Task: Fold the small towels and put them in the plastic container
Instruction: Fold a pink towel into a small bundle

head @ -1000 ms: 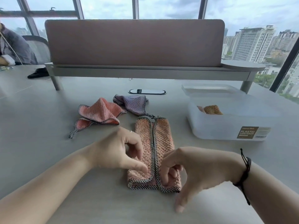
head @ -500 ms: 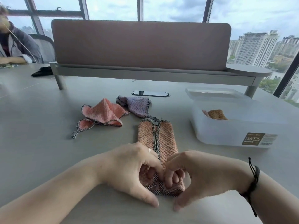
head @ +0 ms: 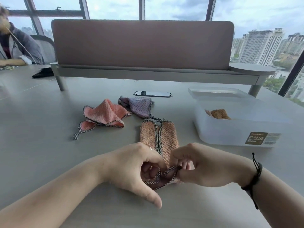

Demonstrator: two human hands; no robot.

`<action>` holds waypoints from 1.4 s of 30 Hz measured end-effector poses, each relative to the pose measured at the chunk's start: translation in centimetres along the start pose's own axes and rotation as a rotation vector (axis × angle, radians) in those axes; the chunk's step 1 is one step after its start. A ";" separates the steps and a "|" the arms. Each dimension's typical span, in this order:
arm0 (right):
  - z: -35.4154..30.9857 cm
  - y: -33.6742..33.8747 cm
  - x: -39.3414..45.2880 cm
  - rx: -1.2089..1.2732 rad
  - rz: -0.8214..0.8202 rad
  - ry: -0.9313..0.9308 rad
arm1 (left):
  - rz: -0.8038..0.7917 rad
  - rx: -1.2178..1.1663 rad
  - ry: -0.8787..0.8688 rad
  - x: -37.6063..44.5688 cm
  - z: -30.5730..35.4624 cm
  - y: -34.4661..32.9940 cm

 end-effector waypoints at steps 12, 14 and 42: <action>1.3 -0.2 0.5 0.030 0.063 -0.063 | 0.088 -0.413 0.237 -0.7 -3.6 1.3; 1.2 0.0 0.7 0.009 0.116 -0.053 | 0.115 -0.466 0.249 -0.5 -4.0 1.3; 3.4 0.6 2.4 -0.041 0.515 -0.115 | 0.387 -0.162 0.177 0.4 -6.1 2.8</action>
Point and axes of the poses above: each hand's wrist, its own x-axis towards the middle knuckle, its own y-axis out of the back of the hand, z = x × y, the point moved 7 cm from there along x, towards the middle knuckle, and after that the axes turned 9 degrees about z, right-handed, at the moved point
